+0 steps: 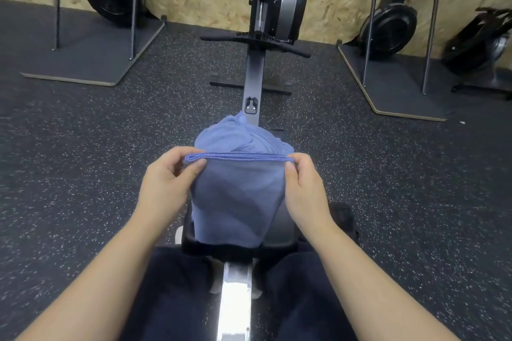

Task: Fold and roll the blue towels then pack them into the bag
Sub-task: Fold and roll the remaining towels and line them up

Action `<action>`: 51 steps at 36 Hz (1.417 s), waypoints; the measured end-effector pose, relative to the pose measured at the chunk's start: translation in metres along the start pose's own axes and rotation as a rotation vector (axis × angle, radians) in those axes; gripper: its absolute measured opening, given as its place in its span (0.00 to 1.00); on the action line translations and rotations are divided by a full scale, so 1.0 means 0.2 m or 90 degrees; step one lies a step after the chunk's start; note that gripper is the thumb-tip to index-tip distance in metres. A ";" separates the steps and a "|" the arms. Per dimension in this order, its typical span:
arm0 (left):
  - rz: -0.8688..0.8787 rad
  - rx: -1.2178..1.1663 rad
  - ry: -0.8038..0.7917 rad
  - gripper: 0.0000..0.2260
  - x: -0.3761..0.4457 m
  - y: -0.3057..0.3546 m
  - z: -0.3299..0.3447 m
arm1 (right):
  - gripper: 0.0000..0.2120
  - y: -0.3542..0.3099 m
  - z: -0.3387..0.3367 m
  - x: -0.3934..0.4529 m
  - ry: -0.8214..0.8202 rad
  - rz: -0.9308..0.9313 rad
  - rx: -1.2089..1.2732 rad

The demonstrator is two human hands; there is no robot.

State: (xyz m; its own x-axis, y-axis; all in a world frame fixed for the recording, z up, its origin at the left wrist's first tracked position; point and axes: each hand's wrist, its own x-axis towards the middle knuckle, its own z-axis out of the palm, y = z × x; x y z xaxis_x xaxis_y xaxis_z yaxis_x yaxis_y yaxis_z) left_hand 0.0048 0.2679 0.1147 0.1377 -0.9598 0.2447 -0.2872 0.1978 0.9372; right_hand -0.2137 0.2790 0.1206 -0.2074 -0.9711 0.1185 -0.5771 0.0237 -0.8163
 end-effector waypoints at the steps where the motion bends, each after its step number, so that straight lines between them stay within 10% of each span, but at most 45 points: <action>1: 0.002 0.000 -0.001 0.10 0.01 0.00 -0.01 | 0.11 -0.01 0.01 0.01 -0.002 -0.003 0.002; 51: -0.244 0.067 0.004 0.04 0.98 -0.83 0.36 | 0.11 0.42 0.66 1.07 -0.074 0.062 -0.164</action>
State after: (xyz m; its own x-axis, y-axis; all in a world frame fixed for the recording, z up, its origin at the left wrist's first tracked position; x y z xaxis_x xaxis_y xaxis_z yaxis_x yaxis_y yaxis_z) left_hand 0.0113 0.0318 -0.0108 0.2593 -0.9588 -0.1163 -0.3091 -0.1965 0.9305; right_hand -0.2020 0.0414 0.0019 -0.1888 -0.9815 -0.0313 -0.7438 0.1638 -0.6481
